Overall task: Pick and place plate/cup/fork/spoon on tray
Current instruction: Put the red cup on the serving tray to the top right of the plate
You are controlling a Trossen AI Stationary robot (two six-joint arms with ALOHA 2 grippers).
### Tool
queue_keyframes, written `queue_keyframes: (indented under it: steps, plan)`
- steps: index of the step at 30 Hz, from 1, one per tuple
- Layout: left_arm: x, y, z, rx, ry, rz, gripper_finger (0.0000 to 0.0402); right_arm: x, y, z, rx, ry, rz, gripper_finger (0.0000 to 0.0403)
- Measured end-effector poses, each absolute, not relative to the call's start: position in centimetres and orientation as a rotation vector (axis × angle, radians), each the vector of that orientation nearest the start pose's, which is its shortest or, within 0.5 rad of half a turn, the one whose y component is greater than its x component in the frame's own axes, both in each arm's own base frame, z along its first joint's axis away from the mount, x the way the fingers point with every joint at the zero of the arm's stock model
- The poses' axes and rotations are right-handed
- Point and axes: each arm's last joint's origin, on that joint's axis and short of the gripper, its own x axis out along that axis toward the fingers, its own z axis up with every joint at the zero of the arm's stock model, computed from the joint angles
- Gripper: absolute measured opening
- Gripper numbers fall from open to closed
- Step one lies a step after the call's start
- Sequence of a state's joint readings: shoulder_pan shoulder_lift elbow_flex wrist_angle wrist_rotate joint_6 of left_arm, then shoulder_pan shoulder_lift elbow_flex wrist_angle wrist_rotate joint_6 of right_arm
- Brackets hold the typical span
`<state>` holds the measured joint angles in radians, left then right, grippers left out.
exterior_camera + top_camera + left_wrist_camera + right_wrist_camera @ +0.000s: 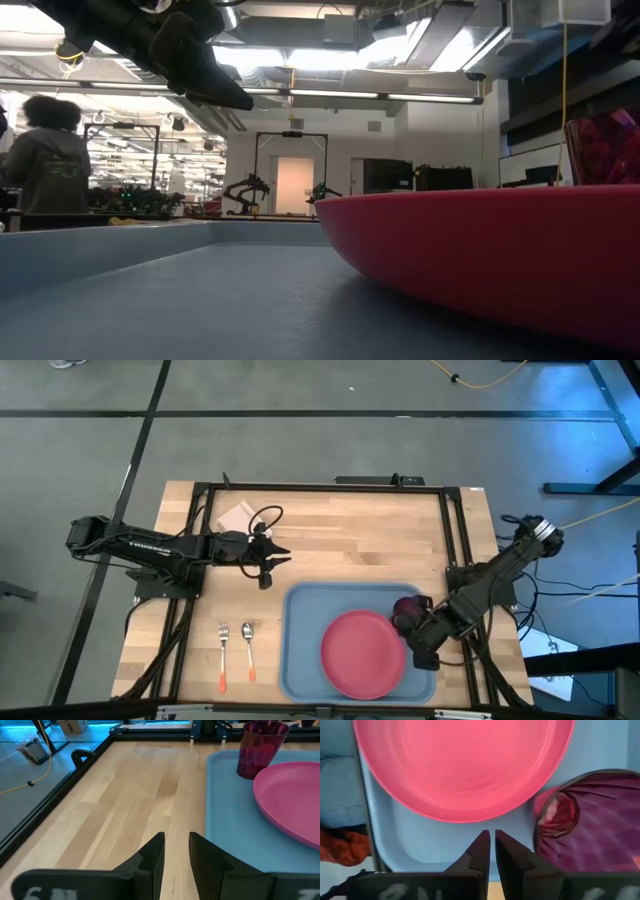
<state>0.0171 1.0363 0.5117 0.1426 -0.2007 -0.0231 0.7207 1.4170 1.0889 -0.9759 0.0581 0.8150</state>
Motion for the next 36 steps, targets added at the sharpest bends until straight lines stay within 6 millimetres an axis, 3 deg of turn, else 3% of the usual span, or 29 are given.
queue_keyframes:
  steps: [16, 36]
  plan:
    - [21.7, 0.9, 22.4, 0.012, 0.378, 0.219, 0.0082, 20.0, 15.8, 23.3, 0.125, 1.365, -0.044, 0.0032]
    - [21.7, 0.9, 22.4, 0.012, 0.378, 0.22, 0.0082, 19.8, 15.0, 23.2, 0.064, 1.37, -0.13, 0.0032]
